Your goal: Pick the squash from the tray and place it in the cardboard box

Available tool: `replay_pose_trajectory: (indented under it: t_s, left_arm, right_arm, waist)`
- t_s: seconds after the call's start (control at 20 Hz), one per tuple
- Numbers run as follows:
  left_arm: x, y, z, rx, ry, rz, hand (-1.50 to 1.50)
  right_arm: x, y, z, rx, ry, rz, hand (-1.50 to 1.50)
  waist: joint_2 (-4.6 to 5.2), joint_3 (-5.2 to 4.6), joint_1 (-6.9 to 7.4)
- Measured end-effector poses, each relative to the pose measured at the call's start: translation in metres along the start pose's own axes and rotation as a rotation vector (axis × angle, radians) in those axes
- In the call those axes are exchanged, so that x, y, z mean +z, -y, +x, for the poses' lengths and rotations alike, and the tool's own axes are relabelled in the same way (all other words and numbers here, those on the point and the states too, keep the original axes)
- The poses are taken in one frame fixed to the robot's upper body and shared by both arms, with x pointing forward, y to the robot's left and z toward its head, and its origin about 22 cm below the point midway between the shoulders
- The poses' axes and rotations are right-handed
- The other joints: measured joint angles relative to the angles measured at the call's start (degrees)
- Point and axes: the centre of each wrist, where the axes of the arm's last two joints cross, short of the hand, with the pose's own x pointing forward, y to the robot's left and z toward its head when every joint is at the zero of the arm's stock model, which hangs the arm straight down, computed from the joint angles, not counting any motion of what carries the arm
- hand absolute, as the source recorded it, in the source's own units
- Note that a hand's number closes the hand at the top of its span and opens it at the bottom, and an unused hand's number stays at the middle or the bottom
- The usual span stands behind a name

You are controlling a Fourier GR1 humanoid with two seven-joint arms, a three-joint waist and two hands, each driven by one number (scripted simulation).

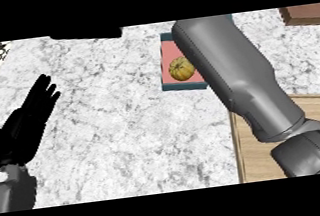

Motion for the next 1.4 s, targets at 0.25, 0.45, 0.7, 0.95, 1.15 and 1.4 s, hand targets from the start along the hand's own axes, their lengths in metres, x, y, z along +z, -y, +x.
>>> replay_pose_trajectory:
  t_s: [0.25,0.45,0.7,0.95,1.15,1.4]
  left_arm:
    - [0.001,0.0,-0.003,0.002,-0.001,0.008,0.0]
    - [0.003,-0.005,-0.007,-0.001,-0.004,0.009,0.0]
    - [0.002,-0.006,-0.004,0.001,-0.008,0.012,0.0]
    - [0.004,-0.008,-0.009,0.006,-0.011,0.02,0.0]
    - [0.004,-0.01,-0.008,0.005,-0.011,0.039,0.0]
    - [0.01,-0.013,-0.012,0.006,-0.023,0.051,0.0]
  right_arm:
    - [-0.008,-0.033,-0.013,-0.044,-0.041,0.134,1.5]
    - [-0.013,-0.061,-0.026,-0.071,-0.112,0.231,-1.5]
    - [-0.009,-0.081,-0.031,-0.141,-0.108,0.27,-1.5]
    - [-0.007,-0.079,-0.032,-0.323,-0.078,0.14,-1.5]
    - [-0.008,-0.069,-0.032,-0.509,-0.083,0.006,-1.5]
    - [-0.008,-0.072,-0.04,-0.682,-0.12,-0.104,-1.5]
  waist:
    - [-0.01,0.06,-0.57]
    - [-0.01,0.08,-0.56]
    - [-0.28,0.12,-0.7]
    - [-0.51,0.12,-1.34]
    - [-0.83,0.13,-2.53]
    - [-1.44,0.12,-3.43]
